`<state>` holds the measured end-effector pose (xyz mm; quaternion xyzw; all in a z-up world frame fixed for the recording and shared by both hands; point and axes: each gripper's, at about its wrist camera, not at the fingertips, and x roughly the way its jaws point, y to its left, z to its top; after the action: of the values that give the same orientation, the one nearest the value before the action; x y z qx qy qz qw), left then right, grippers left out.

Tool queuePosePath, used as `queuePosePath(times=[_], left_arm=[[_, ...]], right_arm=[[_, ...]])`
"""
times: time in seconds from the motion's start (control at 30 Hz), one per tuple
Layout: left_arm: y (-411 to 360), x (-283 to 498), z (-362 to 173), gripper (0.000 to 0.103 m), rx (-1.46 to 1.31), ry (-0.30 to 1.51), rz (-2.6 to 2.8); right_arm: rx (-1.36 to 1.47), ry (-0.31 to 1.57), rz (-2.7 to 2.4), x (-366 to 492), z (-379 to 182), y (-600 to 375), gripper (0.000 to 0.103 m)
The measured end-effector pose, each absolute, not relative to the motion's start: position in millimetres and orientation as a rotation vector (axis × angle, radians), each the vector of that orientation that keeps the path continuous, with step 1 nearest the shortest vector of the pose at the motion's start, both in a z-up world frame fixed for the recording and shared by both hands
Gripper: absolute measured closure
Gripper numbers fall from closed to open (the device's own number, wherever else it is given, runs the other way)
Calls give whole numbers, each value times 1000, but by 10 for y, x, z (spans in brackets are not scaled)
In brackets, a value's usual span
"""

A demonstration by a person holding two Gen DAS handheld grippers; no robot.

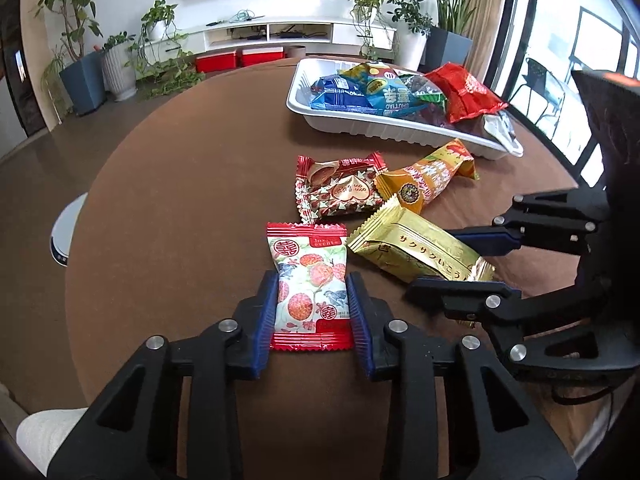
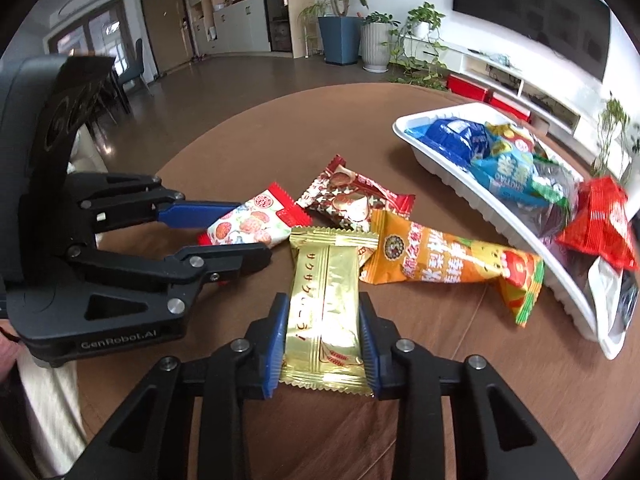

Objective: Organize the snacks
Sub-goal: 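Grasp the gold packet with the right tool while the left tool grasps the strawberry-print packet, then lift both packets and carry them over the white tray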

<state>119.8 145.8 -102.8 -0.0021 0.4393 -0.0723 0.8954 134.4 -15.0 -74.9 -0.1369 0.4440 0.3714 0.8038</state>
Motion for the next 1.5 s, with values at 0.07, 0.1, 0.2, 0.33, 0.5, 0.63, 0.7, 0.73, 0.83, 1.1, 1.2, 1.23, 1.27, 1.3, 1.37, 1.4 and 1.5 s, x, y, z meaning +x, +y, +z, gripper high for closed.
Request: queuePosePath(times=[0.07, 0.1, 0.2, 0.33, 0.5, 0.63, 0.7, 0.73, 0.83, 1.1, 1.2, 1.23, 1.27, 1.3, 1.37, 1.4, 1.5], left_arm=[[1476, 1195, -1022, 73, -29, 914, -162], [1485, 1192, -1019, 73, -43, 916, -170], [1518, 1177, -1011, 73, -92, 924, -193], [1533, 1155, -989, 73, -130, 929, -219], [1575, 1150, -916, 73, -195, 920, -245], [1582, 1172, -840, 73, -222, 913, -267], [1574, 1194, -783, 73, -225, 905, -271], [1574, 1211, -751, 73, -228, 899, -275], [1574, 1296, -656, 73, -237, 884, -282], [1533, 1733, -423, 73, -227, 851, -288], [1501, 1961, -352, 73, -216, 846, -288], [1493, 2036, -330, 73, -213, 845, -288], [1484, 2105, -315, 73, -211, 844, -291], [1473, 2186, -301, 73, -210, 843, -293], [1451, 2342, -276, 73, -203, 847, -299], [1437, 2415, -269, 73, -192, 847, -296], [1384, 2656, -256, 73, -176, 854, -305]], right_arm=[[-252, 965, 801, 1340, -747, -217, 69], [-208, 979, 806, 1352, -747, -274, 69], [-111, 1011, 819, 1368, -752, -405, 69], [19, 1045, 844, 1384, -747, -568, 69], [160, 1063, 869, 1396, -708, -761, 69], [279, 1059, 888, 1419, -665, -911, 69], [319, 1048, 886, 1434, -630, -967, 69], [333, 1039, 884, 1448, -606, -988, 69], [363, 1015, 865, 1494, -548, -1043, 69], [447, 943, 775, 1917, -371, -1215, 69], [474, 924, 744, 2049, -333, -1248, 69], [478, 914, 729, 2125, -313, -1256, 69], [486, 910, 723, 2189, -308, -1257, 69], [492, 905, 712, 2244, -311, -1244, 69], [487, 897, 683, 2350, -299, -1253, 69], [488, 895, 676, 2389, -284, -1260, 69], [483, 890, 640, 2554, -299, -1272, 69]])
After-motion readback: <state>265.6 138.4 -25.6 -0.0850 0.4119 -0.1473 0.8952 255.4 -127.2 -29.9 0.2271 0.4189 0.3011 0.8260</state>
